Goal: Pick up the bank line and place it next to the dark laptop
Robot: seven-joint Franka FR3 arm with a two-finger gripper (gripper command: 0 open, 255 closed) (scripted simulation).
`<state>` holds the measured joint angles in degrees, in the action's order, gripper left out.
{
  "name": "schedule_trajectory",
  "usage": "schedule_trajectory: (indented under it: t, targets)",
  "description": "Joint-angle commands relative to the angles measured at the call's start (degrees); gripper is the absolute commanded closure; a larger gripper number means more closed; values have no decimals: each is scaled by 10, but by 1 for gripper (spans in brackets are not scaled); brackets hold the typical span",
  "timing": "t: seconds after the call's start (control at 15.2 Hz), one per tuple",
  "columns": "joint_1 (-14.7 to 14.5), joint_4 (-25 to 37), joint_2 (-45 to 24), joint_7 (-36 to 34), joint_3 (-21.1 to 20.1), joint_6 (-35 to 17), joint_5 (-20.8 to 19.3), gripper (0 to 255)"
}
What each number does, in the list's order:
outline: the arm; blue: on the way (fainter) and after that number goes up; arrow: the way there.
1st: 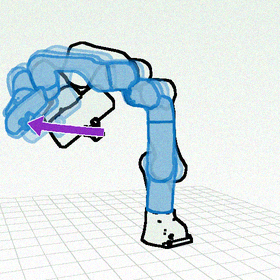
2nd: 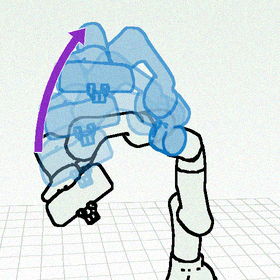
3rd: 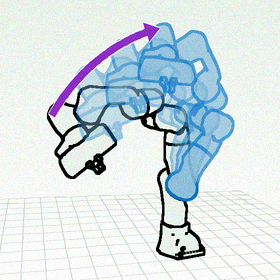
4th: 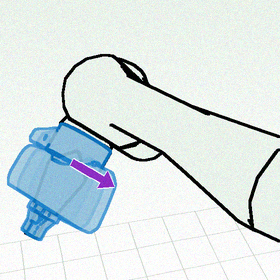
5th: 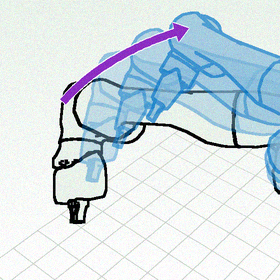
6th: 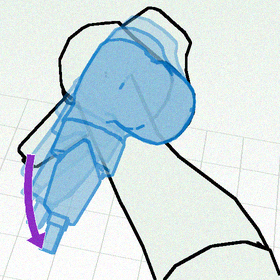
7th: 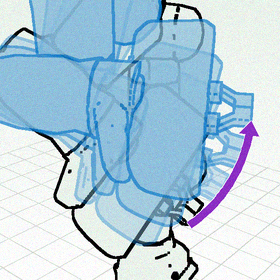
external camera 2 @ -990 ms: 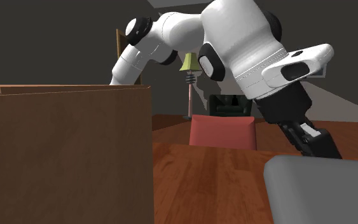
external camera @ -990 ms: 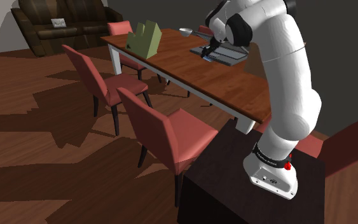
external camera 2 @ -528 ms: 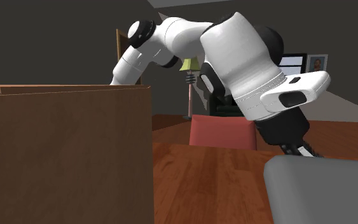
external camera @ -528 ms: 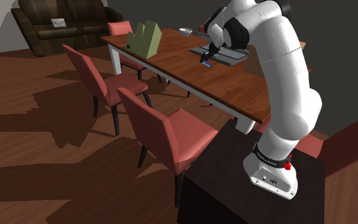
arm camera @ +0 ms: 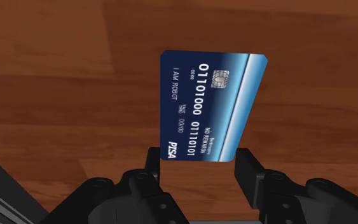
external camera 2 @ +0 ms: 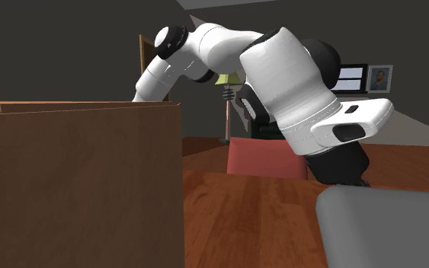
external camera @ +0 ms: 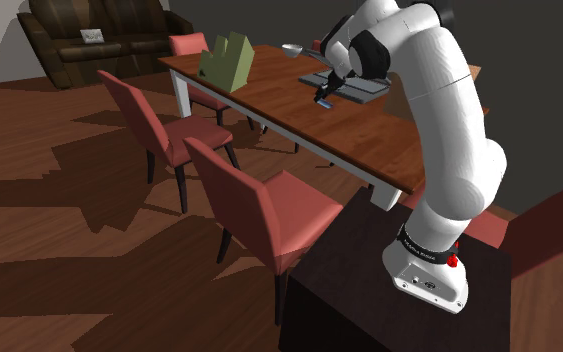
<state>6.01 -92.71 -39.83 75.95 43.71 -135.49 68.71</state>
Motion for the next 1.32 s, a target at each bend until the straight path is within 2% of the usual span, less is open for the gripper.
schedule_trajectory:
  t: [0.0,0.07,0.13,0.46,0.73,1.25]
  targets:
    - [0,0,0,0,0,0,0,255]
    - [0,0,0,0,0,0,0,255]
    - [0,0,0,0,0,0,0,0]
    - [0,0,0,0,0,0,0,0]
    - [-30,-49,67,-8,37,13,-42,0]
    - [-30,-49,67,-8,37,13,-42,0]
